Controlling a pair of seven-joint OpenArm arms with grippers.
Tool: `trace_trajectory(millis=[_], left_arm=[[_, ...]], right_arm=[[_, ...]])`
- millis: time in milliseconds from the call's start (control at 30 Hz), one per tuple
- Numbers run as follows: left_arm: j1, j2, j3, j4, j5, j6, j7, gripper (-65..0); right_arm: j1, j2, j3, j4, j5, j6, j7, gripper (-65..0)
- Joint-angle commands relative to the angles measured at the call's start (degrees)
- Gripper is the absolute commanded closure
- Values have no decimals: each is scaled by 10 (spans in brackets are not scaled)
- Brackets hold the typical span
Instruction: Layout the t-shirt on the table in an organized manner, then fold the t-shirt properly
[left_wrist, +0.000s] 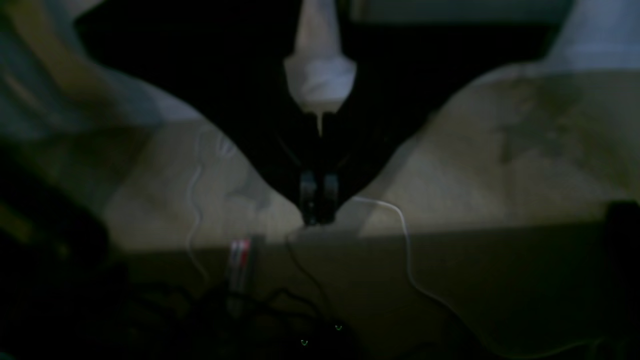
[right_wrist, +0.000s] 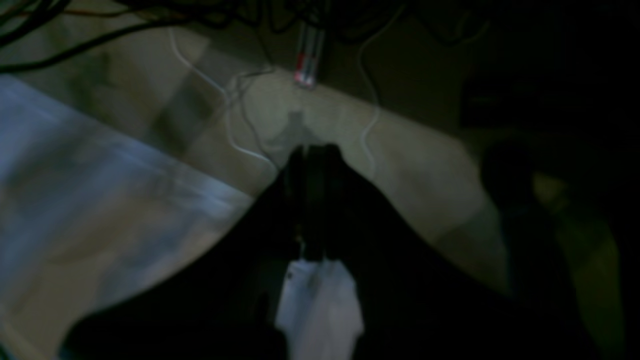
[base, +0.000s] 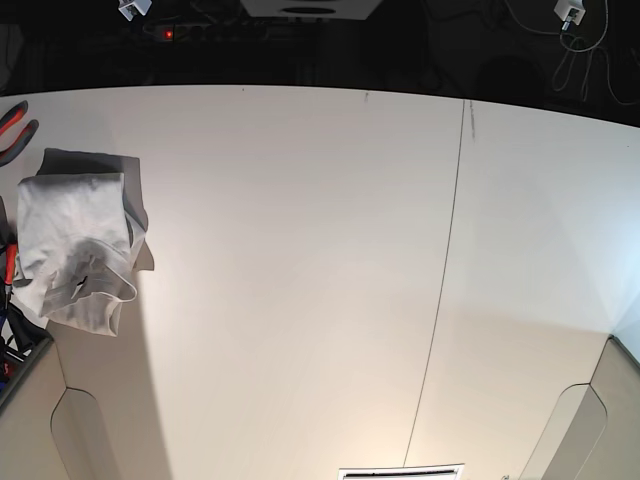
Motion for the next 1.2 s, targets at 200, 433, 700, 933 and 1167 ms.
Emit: trace_trajectory(millis=[200, 433, 700, 933, 1167], left_arm=[[-115, 88, 129, -92, 88, 100, -11, 0], [-207, 171, 193, -186, 124, 213, -11, 0], [-257, 203, 193, -204, 117, 213, -11, 0], [-261, 207, 175, -205, 82, 237, -11, 0], [-261, 210, 144, -205, 78, 236, -11, 0]], right_arm=[[133, -69, -62, -146, 1, -83, -7, 0], [183, -125, -62, -169, 3, -156, -21, 0], [185, -173, -61, -169, 4, -196, -19, 0], [186, -189, -61, -169, 38, -224, -2, 0], [186, -191, -61, -169, 57, -224, -2, 0]])
